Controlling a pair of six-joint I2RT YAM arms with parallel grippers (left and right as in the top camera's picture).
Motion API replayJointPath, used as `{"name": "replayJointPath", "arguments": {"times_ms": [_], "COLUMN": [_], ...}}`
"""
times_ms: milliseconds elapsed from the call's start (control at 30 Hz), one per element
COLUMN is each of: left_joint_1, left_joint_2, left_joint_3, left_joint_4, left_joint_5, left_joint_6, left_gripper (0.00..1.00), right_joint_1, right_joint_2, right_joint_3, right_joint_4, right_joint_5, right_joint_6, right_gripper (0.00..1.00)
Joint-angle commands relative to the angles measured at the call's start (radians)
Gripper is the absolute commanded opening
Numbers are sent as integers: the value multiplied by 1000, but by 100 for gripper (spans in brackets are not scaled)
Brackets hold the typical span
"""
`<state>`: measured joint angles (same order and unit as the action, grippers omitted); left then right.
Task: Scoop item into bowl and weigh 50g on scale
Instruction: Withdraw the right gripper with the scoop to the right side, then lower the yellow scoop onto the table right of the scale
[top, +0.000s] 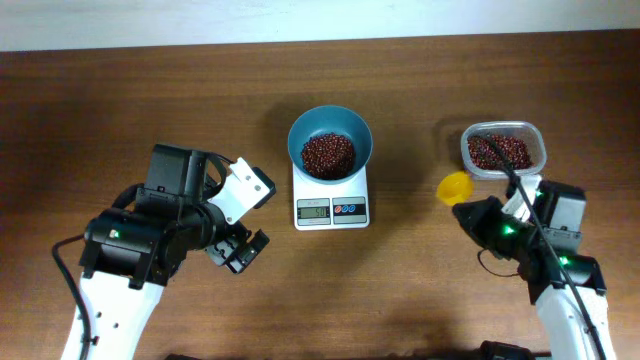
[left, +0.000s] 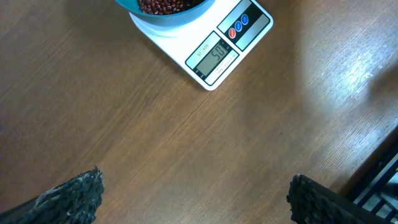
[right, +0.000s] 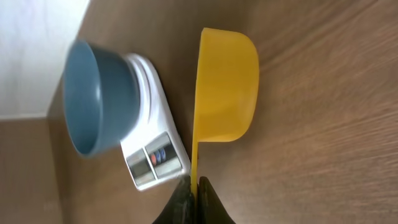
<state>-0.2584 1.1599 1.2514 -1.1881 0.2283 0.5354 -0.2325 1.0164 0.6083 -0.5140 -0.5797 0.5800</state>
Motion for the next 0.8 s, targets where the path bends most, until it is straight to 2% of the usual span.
{"name": "replayJointPath", "arguments": {"times_ms": [0,267,333,567,667,733,767], "left_joint_1": [6,6,6,6,6,6,6], "left_joint_2": [4,4,4,4,4,4,4], "left_joint_3": [15,15,15,15,15,15,15], "left_joint_4": [0,0,0,0,0,0,0], "left_joint_5": [0,0,0,0,0,0,0], "left_joint_6": [19,19,19,19,19,19,19], "left_gripper": [99,99,99,99,99,99,99], "right_joint_1": [-4,-5,-5,-5,-16,-34,-46], "right_joint_2": [38,121,121,121,121,121,121], "right_joint_3": [-33,-121,-124,-124,-123,-123,-123], "right_joint_4": [7,23,24,23,21,21,21], "right_joint_5": [-67,-56,-56,-41,-33,-34,-34], "right_joint_6": [-121,-136,-135,-134,-115,-100,-100], "right_gripper": [4,4,18,36,57,63,72]}}
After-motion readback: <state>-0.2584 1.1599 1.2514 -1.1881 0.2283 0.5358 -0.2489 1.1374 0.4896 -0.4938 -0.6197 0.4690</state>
